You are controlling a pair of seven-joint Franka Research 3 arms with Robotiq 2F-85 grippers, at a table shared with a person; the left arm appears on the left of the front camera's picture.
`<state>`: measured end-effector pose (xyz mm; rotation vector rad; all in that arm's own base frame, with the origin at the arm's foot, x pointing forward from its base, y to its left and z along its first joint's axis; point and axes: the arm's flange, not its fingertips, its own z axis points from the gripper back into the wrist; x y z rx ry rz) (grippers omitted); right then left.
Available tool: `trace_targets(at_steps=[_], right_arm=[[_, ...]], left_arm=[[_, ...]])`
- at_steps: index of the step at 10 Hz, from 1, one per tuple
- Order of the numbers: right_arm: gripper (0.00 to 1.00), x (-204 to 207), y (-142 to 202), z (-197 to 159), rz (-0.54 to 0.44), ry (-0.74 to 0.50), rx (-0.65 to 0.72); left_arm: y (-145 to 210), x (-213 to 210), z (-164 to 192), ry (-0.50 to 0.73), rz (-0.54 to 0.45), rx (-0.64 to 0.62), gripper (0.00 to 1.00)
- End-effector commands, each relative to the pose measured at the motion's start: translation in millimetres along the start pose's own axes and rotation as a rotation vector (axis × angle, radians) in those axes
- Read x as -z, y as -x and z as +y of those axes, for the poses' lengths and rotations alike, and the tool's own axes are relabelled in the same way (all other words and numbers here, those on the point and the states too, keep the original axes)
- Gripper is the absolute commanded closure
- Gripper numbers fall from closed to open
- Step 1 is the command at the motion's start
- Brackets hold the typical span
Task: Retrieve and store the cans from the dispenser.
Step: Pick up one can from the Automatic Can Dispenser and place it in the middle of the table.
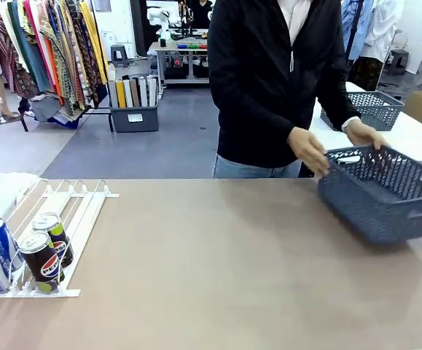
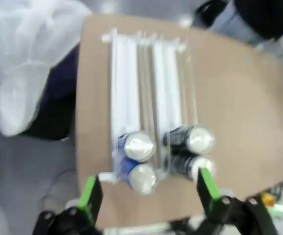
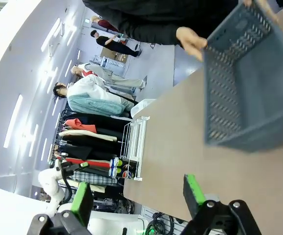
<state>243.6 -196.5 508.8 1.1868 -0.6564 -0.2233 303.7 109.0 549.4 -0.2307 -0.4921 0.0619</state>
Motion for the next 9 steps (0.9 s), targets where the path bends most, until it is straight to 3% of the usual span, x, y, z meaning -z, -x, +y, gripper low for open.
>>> trace_targets(at_steps=[1,3,4,5,8,9], right_arm=[[0.00,1.3,-2.2,-0.4,-0.010,-0.017,-0.028],[0.00,1.3,-2.2,-0.4,-0.010,-0.017,-0.028],[0.00,1.3,-2.2,-0.4,-0.010,-0.017,-0.028],[0.00,1.3,-2.2,-0.4,-0.010,-0.017,-0.028],[0.00,1.3,-2.2,-0.4,-0.010,-0.017,-0.028],[0.00,1.3,-2.2,-0.4,-0.010,-0.017,-0.028]], left_arm=[[4.3,36.0,-5.8,-0.347,0.331,0.259,0.00],[1.7,58.5,-12.2,-0.343,0.374,0.248,0.00],[-5.4,55.9,-18.5,-0.154,0.309,0.191,0.00],[6.5,59.4,-18.4,-0.325,0.299,0.203,0.00],[4.3,68.1,-20.4,-0.289,0.328,0.225,0.00],[10.0,77.6,-25.2,-0.165,0.386,0.266,0.00]])
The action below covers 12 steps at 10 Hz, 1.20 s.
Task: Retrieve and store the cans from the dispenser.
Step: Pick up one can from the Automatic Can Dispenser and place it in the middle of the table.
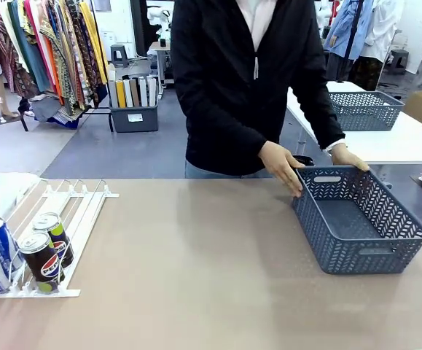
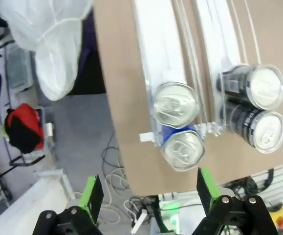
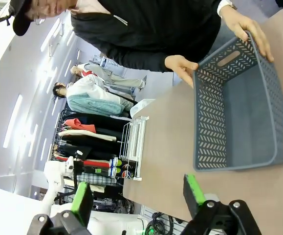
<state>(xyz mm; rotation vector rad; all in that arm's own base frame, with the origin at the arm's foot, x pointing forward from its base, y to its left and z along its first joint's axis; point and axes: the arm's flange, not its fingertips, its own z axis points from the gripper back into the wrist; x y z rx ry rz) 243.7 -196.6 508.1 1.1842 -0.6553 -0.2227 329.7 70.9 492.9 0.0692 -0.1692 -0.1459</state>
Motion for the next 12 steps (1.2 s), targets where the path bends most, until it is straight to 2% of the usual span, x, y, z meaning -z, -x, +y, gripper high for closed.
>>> trace_targets(at_steps=[1,2,5,8,12], right_arm=[[0.00,1.1,-2.3,0.3,-0.012,-0.020,-0.028],[0.00,1.1,-2.3,0.3,-0.012,-0.020,-0.028],[0.00,1.1,-2.3,0.3,-0.012,-0.020,-0.028],[0.00,1.1,-2.3,0.3,-0.012,-0.020,-0.028],[0.00,1.1,-2.3,0.3,-0.012,-0.020,-0.028]], left_arm=[[-3.2,16.2,-9.3,0.152,0.050,0.043,0.00],[-0.7,24.5,-15.5,0.217,0.070,0.024,0.00],[-0.9,47.7,-25.4,0.227,0.166,-0.001,0.00],[-10.5,67.7,-26.8,0.182,0.183,-0.102,0.00],[-19.7,85.0,-21.3,0.180,0.220,-0.139,0.00]])
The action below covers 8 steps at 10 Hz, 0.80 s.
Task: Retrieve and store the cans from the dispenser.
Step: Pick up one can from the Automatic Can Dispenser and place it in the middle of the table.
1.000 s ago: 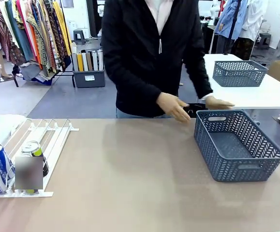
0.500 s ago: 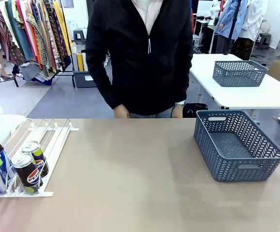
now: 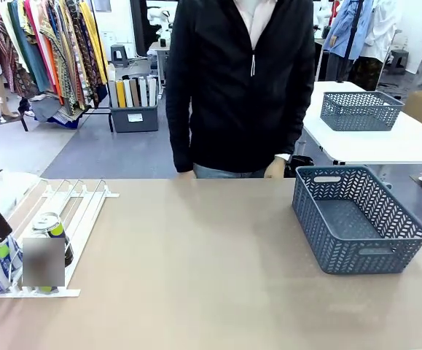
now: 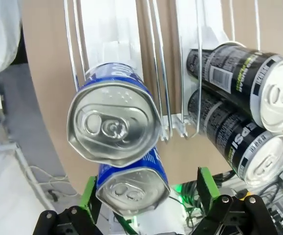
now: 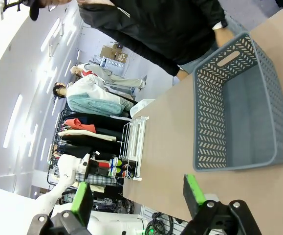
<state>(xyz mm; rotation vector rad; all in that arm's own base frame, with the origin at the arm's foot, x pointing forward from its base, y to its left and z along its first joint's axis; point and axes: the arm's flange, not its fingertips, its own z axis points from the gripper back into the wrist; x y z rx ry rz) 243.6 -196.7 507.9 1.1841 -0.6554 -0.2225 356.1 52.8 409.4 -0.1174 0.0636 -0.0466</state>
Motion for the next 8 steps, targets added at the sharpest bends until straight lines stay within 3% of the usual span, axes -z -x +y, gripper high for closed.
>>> trace_targets(at_steps=[1,2,3,4,8], right_arm=[[0.00,1.2,-2.4,0.5,-0.012,-0.020,-0.028],[0.00,1.2,-2.4,0.5,-0.012,-0.020,-0.028],[0.00,1.2,-2.4,0.5,-0.012,-0.020,-0.028],[0.00,1.2,-2.4,0.5,-0.012,-0.020,-0.028],[0.00,1.2,-2.4,0.5,-0.012,-0.020,-0.028]], left_arm=[[-6.0,0.2,-0.7,-0.025,-0.012,-0.046,0.00],[-6.3,0.1,-0.8,-0.023,-0.019,-0.051,0.00],[-5.9,-1.1,-0.4,-0.028,-0.029,-0.053,0.60],[-5.3,-1.8,-0.8,-0.028,-0.038,-0.055,1.00],[-2.5,-2.1,-1.9,-0.063,-0.024,-0.040,1.00]])
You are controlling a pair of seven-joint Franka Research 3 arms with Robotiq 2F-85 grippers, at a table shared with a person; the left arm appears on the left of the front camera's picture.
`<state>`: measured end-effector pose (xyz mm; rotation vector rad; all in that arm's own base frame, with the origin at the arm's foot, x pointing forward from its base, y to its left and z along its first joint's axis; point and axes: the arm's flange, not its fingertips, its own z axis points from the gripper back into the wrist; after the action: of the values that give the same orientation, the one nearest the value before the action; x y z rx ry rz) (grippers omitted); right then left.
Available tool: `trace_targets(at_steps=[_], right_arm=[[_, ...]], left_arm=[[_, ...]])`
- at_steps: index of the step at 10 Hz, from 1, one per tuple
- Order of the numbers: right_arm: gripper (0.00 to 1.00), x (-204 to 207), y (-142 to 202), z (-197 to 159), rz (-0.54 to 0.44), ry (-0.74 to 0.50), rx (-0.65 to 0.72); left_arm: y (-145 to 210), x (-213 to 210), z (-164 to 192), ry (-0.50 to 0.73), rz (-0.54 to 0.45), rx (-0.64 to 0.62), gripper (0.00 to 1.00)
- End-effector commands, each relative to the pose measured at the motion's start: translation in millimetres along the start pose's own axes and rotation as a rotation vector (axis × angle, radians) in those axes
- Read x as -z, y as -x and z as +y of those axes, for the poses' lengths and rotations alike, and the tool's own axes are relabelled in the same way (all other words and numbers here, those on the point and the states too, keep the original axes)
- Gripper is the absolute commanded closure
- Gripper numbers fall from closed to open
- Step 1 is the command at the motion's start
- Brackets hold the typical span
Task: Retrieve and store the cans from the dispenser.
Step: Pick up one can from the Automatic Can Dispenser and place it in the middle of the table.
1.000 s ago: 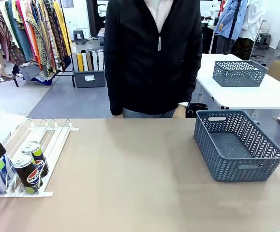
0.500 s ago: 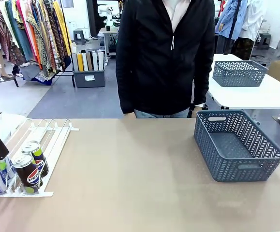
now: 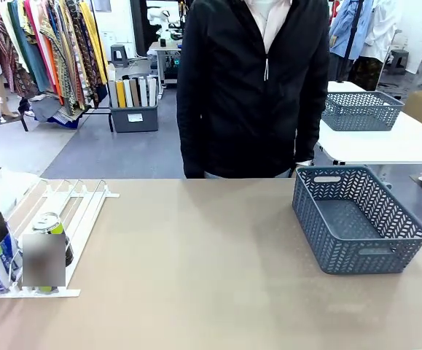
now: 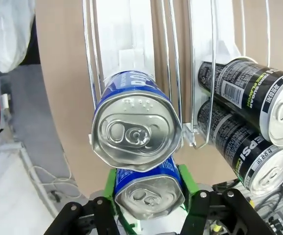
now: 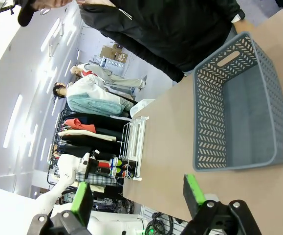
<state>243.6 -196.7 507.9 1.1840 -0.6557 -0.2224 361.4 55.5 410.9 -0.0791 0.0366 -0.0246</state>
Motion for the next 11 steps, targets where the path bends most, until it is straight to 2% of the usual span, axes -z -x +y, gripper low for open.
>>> trace_targets(at_steps=[1,4,7,8,11], right_arm=[[0.00,1.3,-2.4,0.5,-0.012,-0.020,-0.027],[0.00,1.3,-2.4,0.5,-0.012,-0.020,-0.027],[0.00,1.3,-2.4,0.5,-0.012,-0.020,-0.027],[0.00,1.3,-2.4,0.5,-0.012,-0.020,-0.027],[0.00,1.3,-2.4,0.5,-0.012,-0.020,-0.027]], left_arm=[[3.3,-0.1,-4.2,-0.022,0.002,-0.015,1.00],[5.3,-6.9,-1.3,-0.029,-0.022,-0.028,1.00],[36.7,-73.3,-5.7,-0.017,-0.099,-0.013,1.00],[52.5,-101.8,-7.6,0.027,-0.150,0.061,1.00],[101.6,-169.2,1.9,0.061,-0.401,0.133,1.00]])
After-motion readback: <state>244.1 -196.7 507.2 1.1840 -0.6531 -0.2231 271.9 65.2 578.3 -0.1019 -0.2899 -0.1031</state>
